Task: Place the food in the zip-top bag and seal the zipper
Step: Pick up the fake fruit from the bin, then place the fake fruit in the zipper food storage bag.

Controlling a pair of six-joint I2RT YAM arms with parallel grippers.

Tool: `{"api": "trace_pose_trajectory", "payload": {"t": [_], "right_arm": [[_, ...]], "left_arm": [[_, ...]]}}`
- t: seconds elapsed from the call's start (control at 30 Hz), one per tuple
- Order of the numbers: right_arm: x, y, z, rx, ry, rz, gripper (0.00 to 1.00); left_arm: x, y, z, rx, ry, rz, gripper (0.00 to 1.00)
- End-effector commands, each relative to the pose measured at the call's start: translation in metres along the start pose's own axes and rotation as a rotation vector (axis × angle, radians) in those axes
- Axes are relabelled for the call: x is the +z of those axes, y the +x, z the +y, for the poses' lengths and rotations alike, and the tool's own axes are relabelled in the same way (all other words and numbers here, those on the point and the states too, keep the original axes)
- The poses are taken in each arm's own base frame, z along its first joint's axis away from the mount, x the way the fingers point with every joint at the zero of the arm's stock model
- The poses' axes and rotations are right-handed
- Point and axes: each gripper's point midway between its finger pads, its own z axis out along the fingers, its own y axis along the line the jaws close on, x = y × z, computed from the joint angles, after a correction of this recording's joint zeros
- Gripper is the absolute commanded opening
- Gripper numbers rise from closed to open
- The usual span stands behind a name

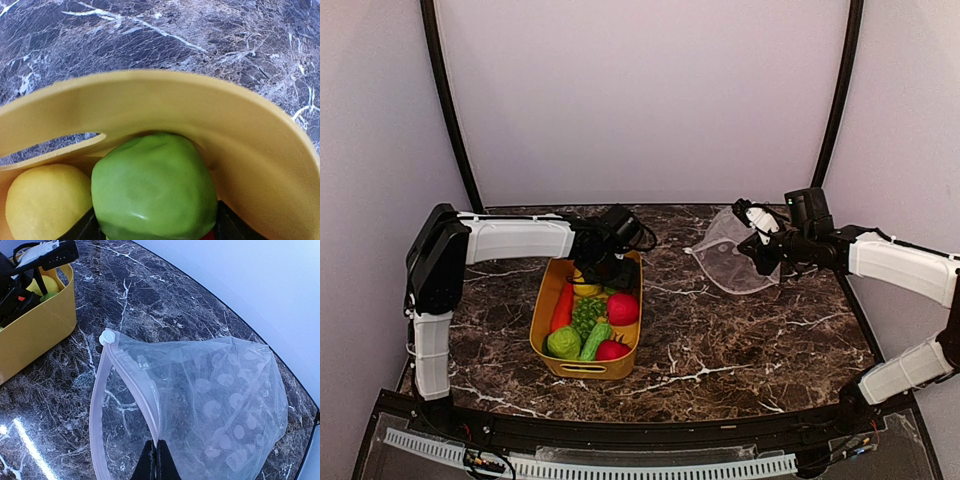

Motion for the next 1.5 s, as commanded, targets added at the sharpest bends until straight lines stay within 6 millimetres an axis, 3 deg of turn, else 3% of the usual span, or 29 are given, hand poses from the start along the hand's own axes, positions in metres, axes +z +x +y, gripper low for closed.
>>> {"api": "trace_pose_trajectory", "payload": {"t": [0.0, 0.2, 0.43, 0.6, 0.73, 0.9, 1.07, 1.23, 1.47], "right_arm": [[-0.001, -0.004, 0.002, -0.015, -0.004, -0.025, 0.00], [0.002, -0.001, 0.001, -0.017, -0.003, -0.015, 0.00], [0.007, 0.002, 0.002, -0.003, -0.011, 0.001, 0.00], [0.005, -0.004, -0.001, -0.005, -0.003, 0.001, 0.00], [0.007, -0.006, -0.001, -0.007, -0.023, 0.022, 0.00], [0.002, -0.017, -0.002, -0.015, -0.040, 0.049, 0.00], [-0.006, -0.025, 0.001, -0.011, -0.063, 0.067, 0.00], [-0.014, -0.026, 0.006, 0.004, -0.082, 0.085, 0.00], [-0.030, -0.039, 0.013, 0.031, -0.122, 0.050, 0.00]], "left_arm": [[0.000, -0.003, 0.006, -0.013, -0.022, 0.005, 0.64], [-0.030, -0.010, 0.013, -0.007, -0.036, -0.024, 0.55], [-0.096, -0.018, 0.024, -0.029, 0.012, -0.141, 0.49], [-0.140, -0.011, 0.014, -0.011, 0.088, -0.241, 0.47], [-0.163, -0.006, -0.015, 0.036, 0.162, -0.297, 0.46], [-0.193, 0.000, -0.082, 0.134, 0.371, -0.399, 0.46], [-0.214, -0.009, -0.145, 0.181, 0.578, -0.511, 0.42], [-0.211, -0.018, -0.187, 0.193, 0.670, -0.540, 0.40], [-0.194, -0.032, -0.212, 0.162, 0.681, -0.545, 0.40]]}}
